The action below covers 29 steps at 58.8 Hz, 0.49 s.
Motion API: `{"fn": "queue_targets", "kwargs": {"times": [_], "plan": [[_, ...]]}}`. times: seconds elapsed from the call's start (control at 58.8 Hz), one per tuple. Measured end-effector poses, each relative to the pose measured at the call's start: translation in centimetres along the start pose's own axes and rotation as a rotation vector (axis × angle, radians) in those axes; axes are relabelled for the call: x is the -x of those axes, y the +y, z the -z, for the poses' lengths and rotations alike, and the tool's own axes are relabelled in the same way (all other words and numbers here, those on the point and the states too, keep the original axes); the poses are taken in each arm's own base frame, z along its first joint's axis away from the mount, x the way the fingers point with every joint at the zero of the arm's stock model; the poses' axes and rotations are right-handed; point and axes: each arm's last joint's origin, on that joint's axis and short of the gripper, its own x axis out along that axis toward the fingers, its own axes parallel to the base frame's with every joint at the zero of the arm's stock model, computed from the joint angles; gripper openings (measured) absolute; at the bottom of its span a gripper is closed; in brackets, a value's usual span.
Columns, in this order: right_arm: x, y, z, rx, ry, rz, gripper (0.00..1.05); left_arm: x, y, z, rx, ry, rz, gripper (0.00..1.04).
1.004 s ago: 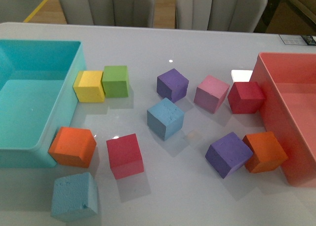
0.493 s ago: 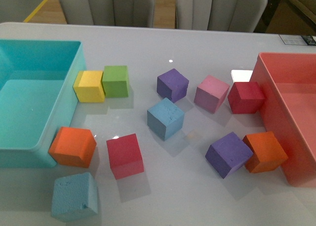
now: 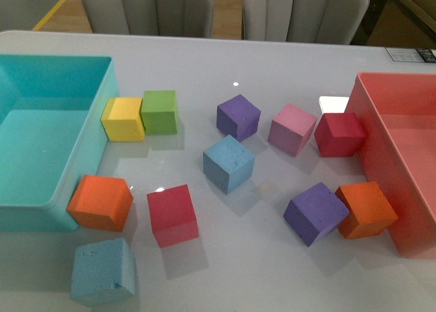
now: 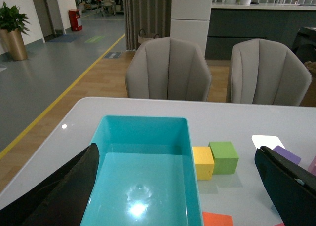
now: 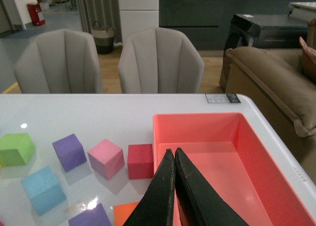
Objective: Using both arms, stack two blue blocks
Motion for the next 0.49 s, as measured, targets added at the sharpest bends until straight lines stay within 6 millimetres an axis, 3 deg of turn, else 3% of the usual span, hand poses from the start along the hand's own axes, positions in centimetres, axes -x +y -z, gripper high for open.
{"fn": "queue_targets", "kwargs": {"times": [0.17,0.323,0.442,0.493], "plan": [[0.0,0.0,0.0,0.0,-0.001,0.0,0.34,0.0,0.0,0.0,0.0,0.0,0.0,0.96],[0.0,0.0,0.0,0.0,-0.001,0.0,0.71,0.0,0.0,0.0,0.0,0.001,0.001,0.96],[0.0,0.0,0.0,-0.001,-0.002,-0.002,0.93,-0.4,-0.9,0.4,0.0,0.519,0.087,0.96],[0.0,0.0,0.0,-0.002,-0.002,0.0,0.97,-0.7,-1.5,1.1,-0.016,0.629,0.102,0.96]]}}
